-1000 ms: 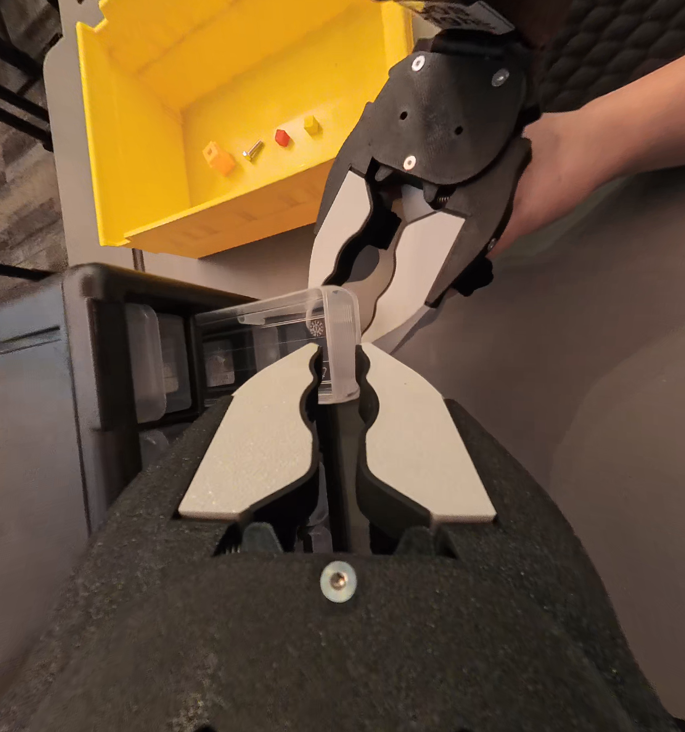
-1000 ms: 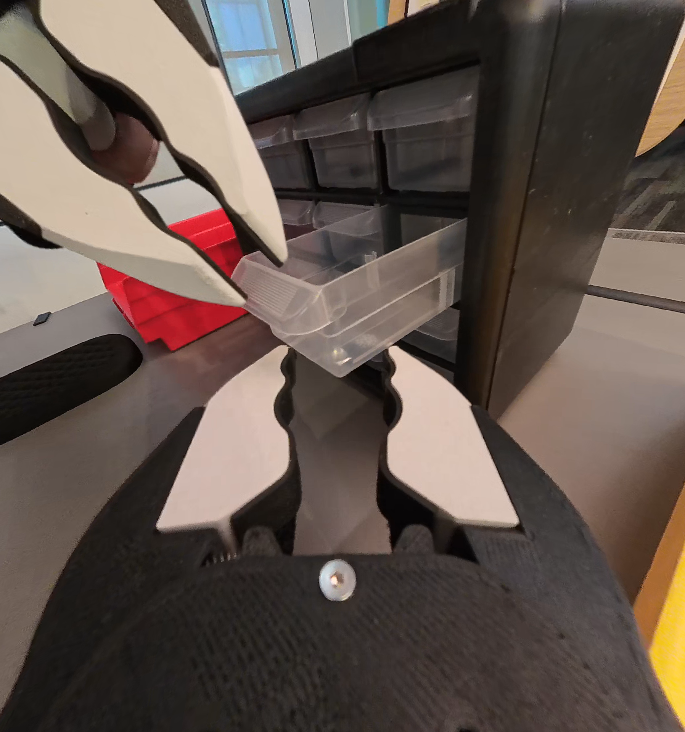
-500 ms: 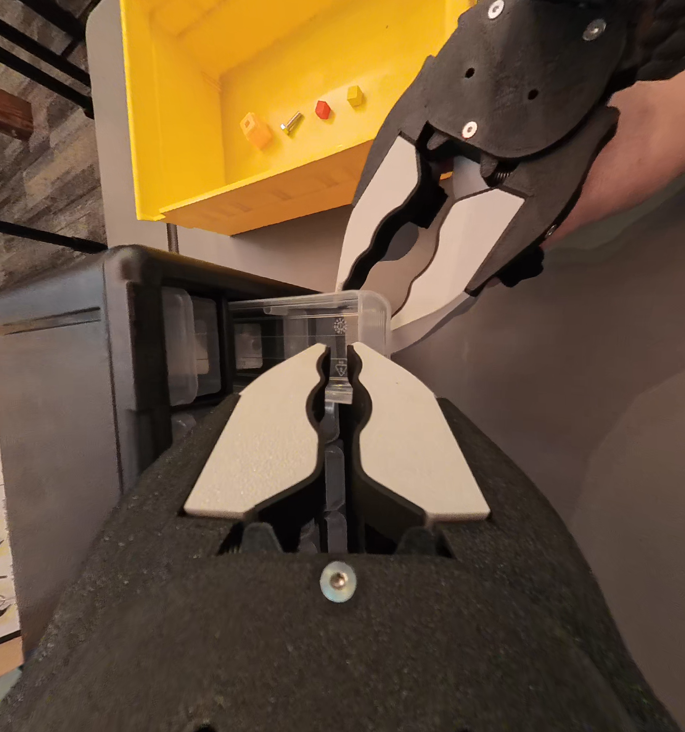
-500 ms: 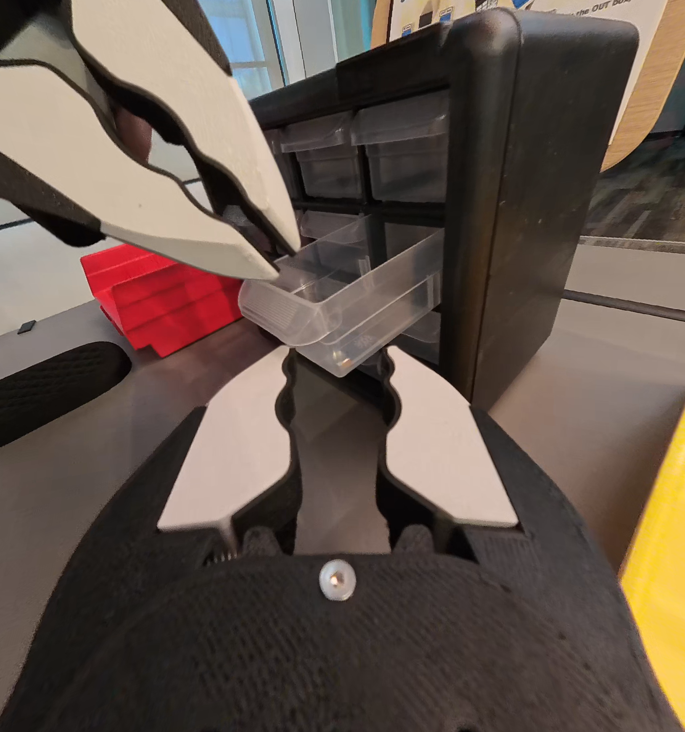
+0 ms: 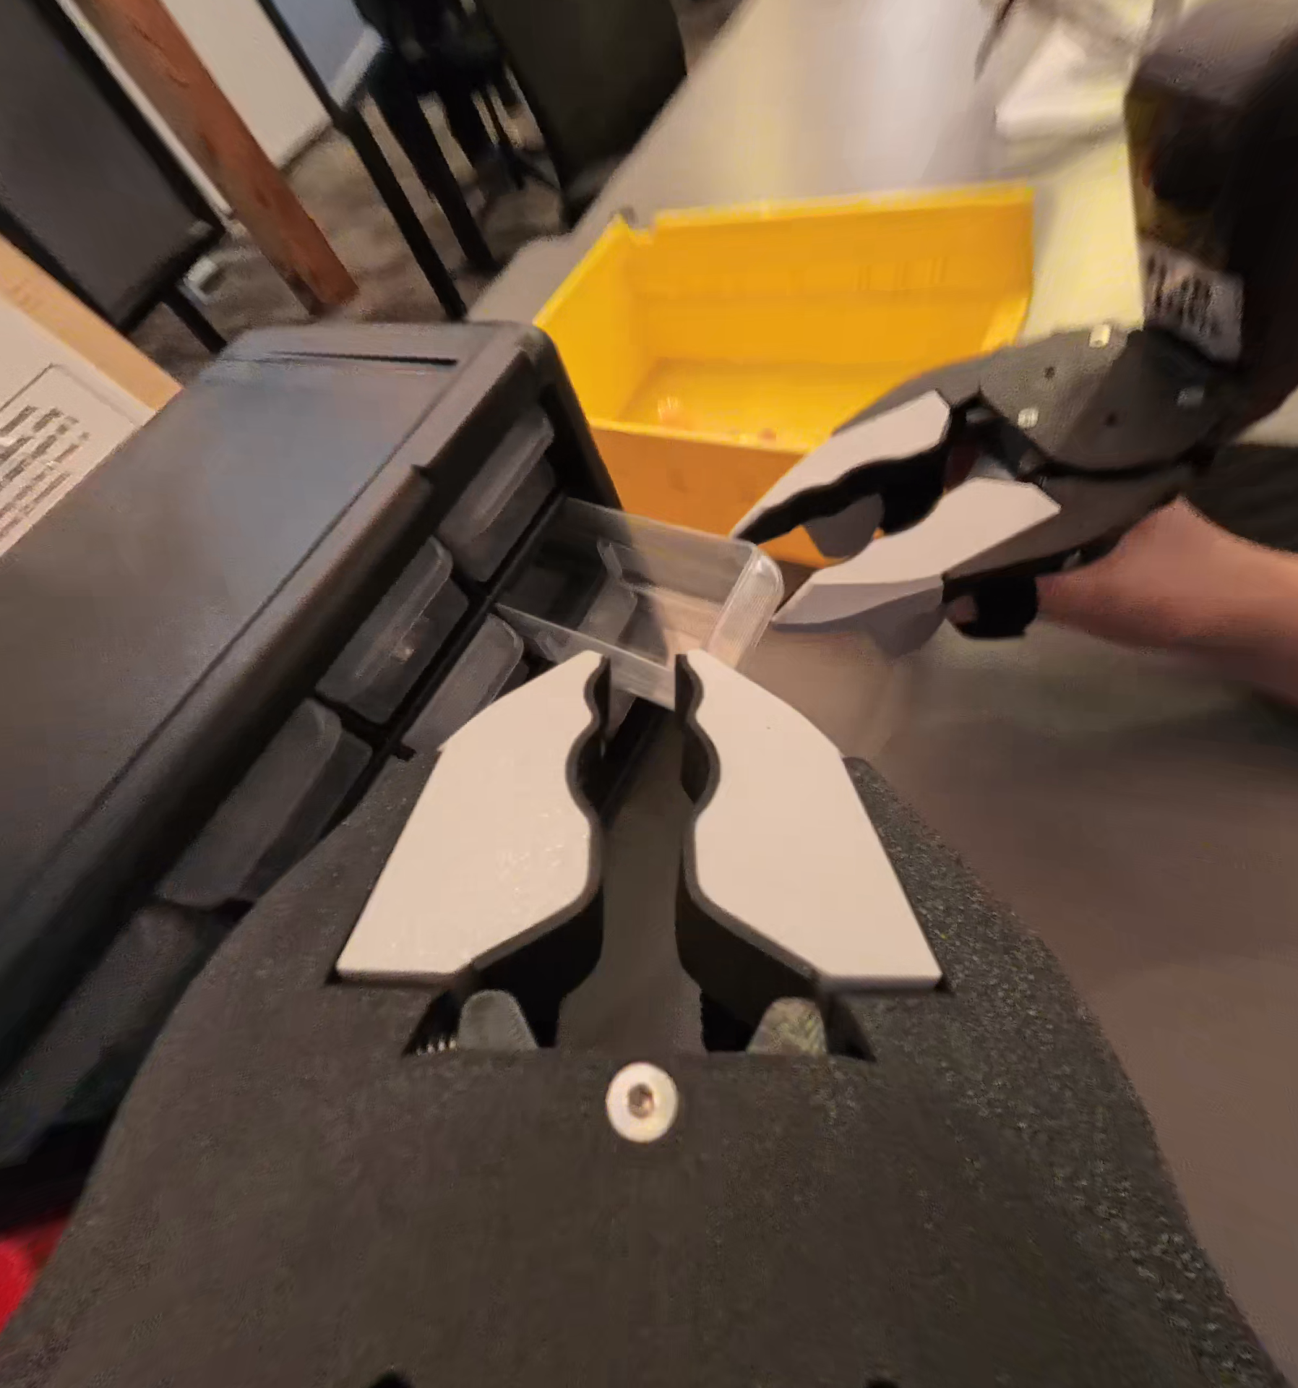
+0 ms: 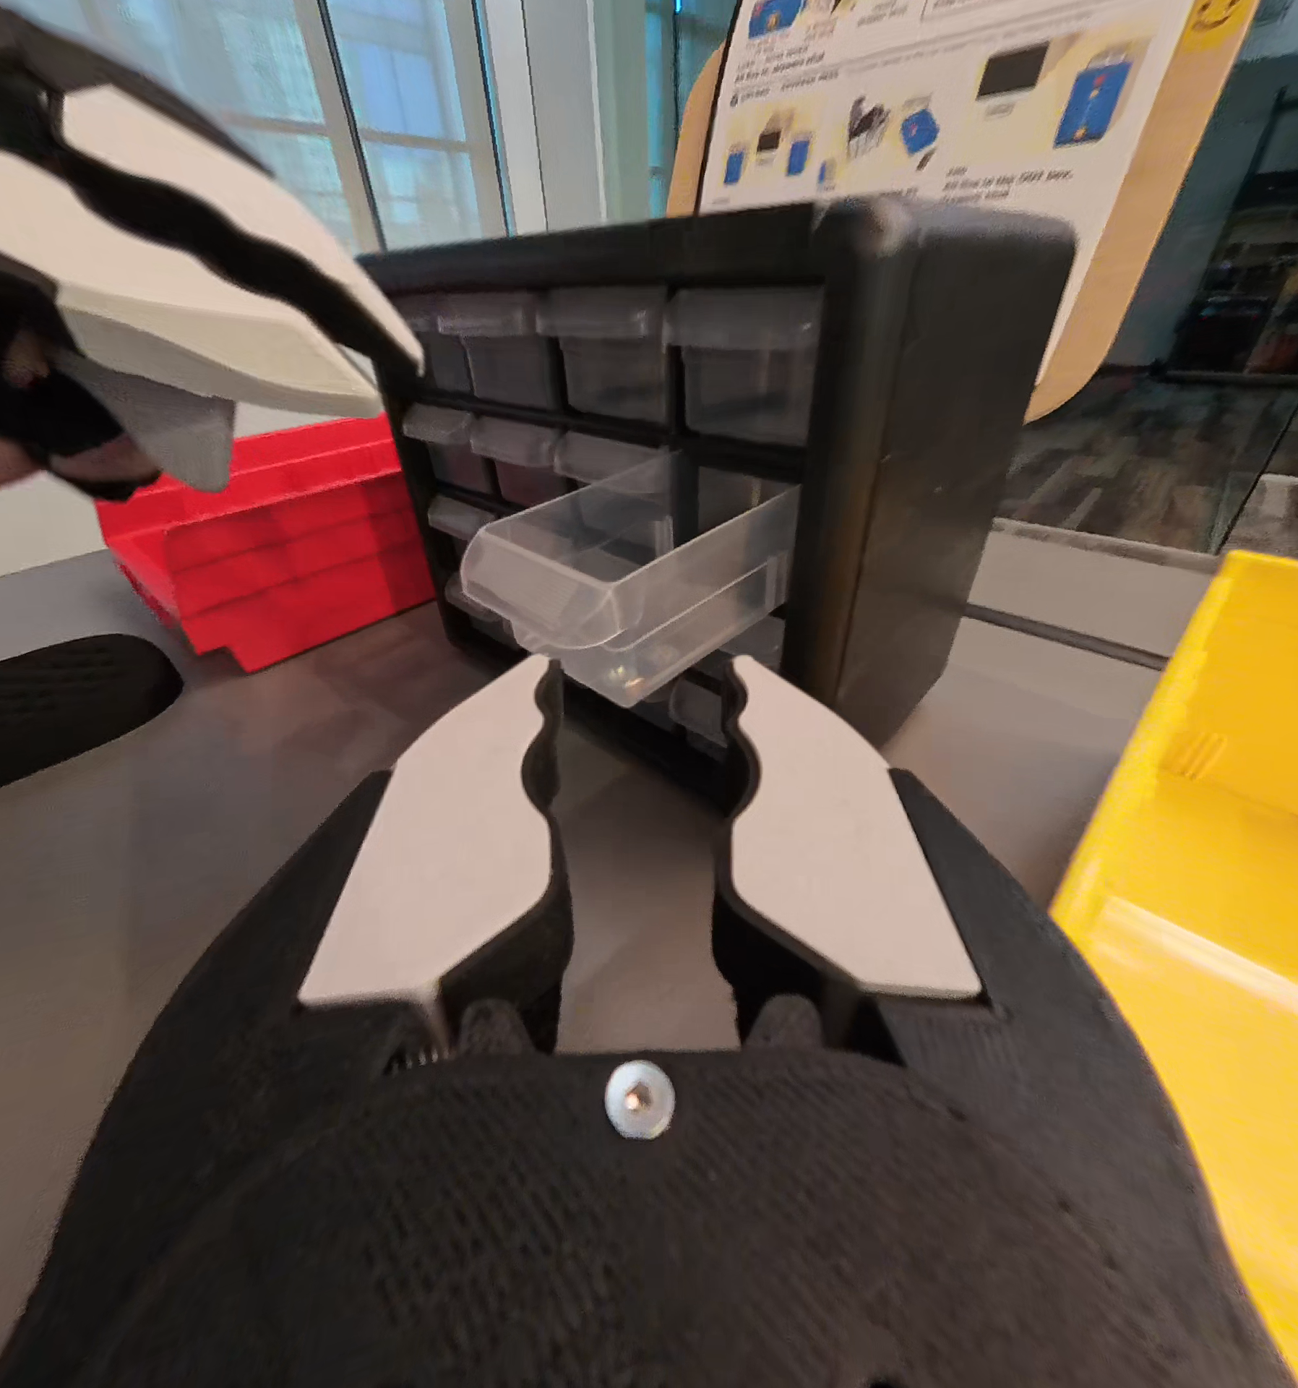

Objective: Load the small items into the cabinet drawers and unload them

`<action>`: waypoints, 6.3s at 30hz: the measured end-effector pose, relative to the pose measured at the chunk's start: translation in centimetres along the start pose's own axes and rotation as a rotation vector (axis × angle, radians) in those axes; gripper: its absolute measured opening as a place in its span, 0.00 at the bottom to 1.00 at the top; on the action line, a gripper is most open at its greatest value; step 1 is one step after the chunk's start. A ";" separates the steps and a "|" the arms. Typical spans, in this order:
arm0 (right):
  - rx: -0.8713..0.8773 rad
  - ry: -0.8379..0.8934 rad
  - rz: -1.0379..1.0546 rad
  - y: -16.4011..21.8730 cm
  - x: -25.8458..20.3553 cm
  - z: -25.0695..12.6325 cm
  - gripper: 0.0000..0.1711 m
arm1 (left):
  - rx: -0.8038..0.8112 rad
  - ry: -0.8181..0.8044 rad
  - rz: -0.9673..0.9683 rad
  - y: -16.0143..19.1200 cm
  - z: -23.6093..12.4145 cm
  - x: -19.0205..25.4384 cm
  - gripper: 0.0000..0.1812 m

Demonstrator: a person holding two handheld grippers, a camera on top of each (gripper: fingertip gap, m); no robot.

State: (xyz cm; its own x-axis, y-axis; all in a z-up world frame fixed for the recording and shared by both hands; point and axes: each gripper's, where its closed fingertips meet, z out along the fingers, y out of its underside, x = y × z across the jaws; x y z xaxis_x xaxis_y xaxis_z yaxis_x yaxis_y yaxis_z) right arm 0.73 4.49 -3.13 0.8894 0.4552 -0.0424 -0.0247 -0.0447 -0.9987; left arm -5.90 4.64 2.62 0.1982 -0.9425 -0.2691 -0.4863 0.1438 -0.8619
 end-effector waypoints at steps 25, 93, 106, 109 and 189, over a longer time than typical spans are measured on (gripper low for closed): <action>-0.346 -0.172 -0.616 -0.7 -1.3 -1.2 0.31 | 0.238 -0.266 -0.086 5.4 6.4 2.1 0.31; -1.427 -0.691 -0.882 1.7 -0.8 0.7 0.40 | 0.284 -0.163 0.841 2.0 3.5 6.7 0.10; -1.398 -0.618 -0.962 2.4 -0.5 1.5 0.43 | 0.270 -0.176 0.860 2.7 4.1 6.8 0.10; -1.348 -0.588 -1.017 1.9 -0.4 2.0 0.42 | 0.277 -0.178 0.853 2.6 4.0 6.7 0.10; -1.408 -0.632 -0.852 2.2 -0.8 1.8 0.38 | 0.311 -0.211 0.860 2.4 4.1 6.0 0.10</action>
State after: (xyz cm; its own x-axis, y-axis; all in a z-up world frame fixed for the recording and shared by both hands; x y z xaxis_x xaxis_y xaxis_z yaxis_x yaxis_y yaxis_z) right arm -0.84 5.62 -5.39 0.1387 0.9866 0.0863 0.9898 -0.1409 0.0193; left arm -2.38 0.53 -2.81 0.0415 -0.4052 -0.9133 -0.2945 0.8685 -0.3988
